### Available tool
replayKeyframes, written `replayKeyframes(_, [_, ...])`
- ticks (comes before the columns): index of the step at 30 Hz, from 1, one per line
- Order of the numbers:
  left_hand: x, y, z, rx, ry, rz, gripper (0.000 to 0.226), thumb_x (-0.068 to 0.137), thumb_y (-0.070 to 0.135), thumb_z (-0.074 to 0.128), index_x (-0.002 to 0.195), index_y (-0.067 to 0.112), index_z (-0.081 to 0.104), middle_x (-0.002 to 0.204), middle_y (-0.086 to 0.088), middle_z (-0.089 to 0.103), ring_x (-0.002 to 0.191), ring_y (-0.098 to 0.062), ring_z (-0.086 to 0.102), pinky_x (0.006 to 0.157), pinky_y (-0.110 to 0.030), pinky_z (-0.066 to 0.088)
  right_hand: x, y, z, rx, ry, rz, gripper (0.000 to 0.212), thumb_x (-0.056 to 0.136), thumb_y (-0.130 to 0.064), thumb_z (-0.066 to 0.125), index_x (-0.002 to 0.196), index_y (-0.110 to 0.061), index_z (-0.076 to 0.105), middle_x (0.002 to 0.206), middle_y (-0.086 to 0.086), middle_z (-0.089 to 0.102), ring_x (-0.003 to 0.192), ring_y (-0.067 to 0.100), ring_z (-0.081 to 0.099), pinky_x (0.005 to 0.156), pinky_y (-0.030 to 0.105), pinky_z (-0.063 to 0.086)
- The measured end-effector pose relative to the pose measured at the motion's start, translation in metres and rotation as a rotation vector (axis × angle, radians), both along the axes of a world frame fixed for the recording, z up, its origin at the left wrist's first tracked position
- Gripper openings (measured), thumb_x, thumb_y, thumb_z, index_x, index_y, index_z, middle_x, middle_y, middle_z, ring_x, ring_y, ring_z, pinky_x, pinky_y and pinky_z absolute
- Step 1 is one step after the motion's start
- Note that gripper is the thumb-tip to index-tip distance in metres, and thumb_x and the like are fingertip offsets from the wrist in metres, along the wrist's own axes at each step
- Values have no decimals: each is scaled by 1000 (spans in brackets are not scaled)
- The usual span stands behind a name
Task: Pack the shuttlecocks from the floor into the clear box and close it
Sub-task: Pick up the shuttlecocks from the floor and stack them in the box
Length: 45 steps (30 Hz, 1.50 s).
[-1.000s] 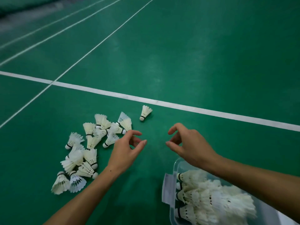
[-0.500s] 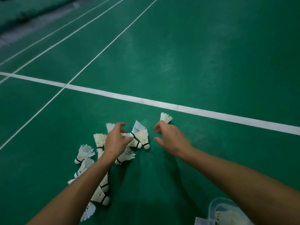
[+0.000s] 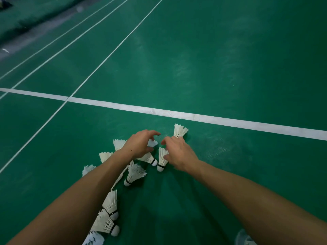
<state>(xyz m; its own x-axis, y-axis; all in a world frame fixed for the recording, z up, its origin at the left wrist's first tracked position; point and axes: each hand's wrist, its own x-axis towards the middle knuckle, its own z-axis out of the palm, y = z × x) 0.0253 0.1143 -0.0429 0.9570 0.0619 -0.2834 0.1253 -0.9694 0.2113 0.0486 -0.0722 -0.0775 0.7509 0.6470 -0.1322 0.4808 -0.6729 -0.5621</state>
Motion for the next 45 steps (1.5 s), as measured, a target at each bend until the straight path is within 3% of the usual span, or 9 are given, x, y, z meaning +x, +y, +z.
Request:
replayKeyframes(3, [-8, -3, -1, -51, -53, 69, 50, 92, 13, 78, 137, 25, 59, 105, 9, 75, 86, -10, 64, 90, -38, 57, -2, -26, 0, 51, 166, -39, 49, 94, -27, 76, 136, -20, 53, 109, -6, 66, 109, 21, 60, 94, 47, 53])
replayKeyframes(5, [-19, -8, 2, -100, -96, 105, 48, 91, 14, 79, 134, 23, 61, 98, 11, 75, 82, -8, 64, 83, -32, 55, -7, -49, 5, 99, 202, -61, 49, 92, -26, 78, 135, -22, 53, 94, -12, 64, 96, 18, 64, 90, 47, 55])
replayKeyframes(10, [-50, -50, 37, -358, -217, 130, 43, 88, 17, 82, 125, 30, 65, 87, 15, 74, 76, 1, 67, 77, -29, 56, -32, -130, 50, 226, 193, -140, 54, 88, -22, 83, 134, -20, 55, 89, -8, 68, 86, 12, 66, 86, 39, 57])
replayKeyframes(15, [-94, -132, 93, -630, -286, 19, 40, 86, 15, 84, 118, 31, 66, 87, 13, 77, 69, -24, 68, 66, -30, 57, -83, -215, 114, 300, 151, -246, 47, 86, -22, 86, 125, -26, 61, 90, -9, 70, 78, 6, 69, 77, 28, 58])
replayKeyframes(19, [-135, -189, 116, -751, -310, -46, 41, 86, 14, 85, 117, 32, 66, 89, 12, 77, 66, -30, 67, 63, -41, 58, -137, -275, 150, 331, 119, -362, 44, 86, -22, 86, 123, -27, 64, 92, -9, 73, 82, 4, 72, 77, 22, 59])
replayKeyframes(26, [-200, -231, 117, -795, -302, -41, 41, 86, 13, 85, 119, 29, 67, 91, 10, 77, 69, -23, 72, 69, -46, 63, -209, -349, 152, 306, 16, -627, 39, 86, -20, 85, 119, -25, 65, 83, -11, 75, 77, 2, 70, 77, 27, 59])
replayKeyframes(31, [-217, -239, 115, -784, -318, 2, 39, 84, 14, 86, 114, 33, 69, 91, 10, 77, 66, -19, 71, 67, -44, 63, -240, -343, 117, 238, -63, -657, 37, 89, -25, 81, 121, -28, 63, 87, -16, 75, 78, -2, 70, 74, 35, 62])
replayKeyframes(41, [-208, -259, 110, -707, -369, -144, 43, 84, 13, 86, 118, 31, 68, 91, 17, 76, 70, -15, 67, 62, -10, 45, -229, -320, 72, 51, -79, -599, 42, 94, -34, 77, 130, -26, 57, 99, -16, 78, 83, 0, 71, 73, 28, 61])
replayKeyframes(45, [-208, -267, 113, -662, -333, -235, 47, 84, 16, 85, 123, 33, 67, 92, 22, 75, 72, -11, 68, 63, -9, 44, -229, -318, 61, 49, -4, -567, 47, 94, -35, 76, 133, -28, 51, 101, -13, 79, 82, 1, 71, 70, 25, 57])
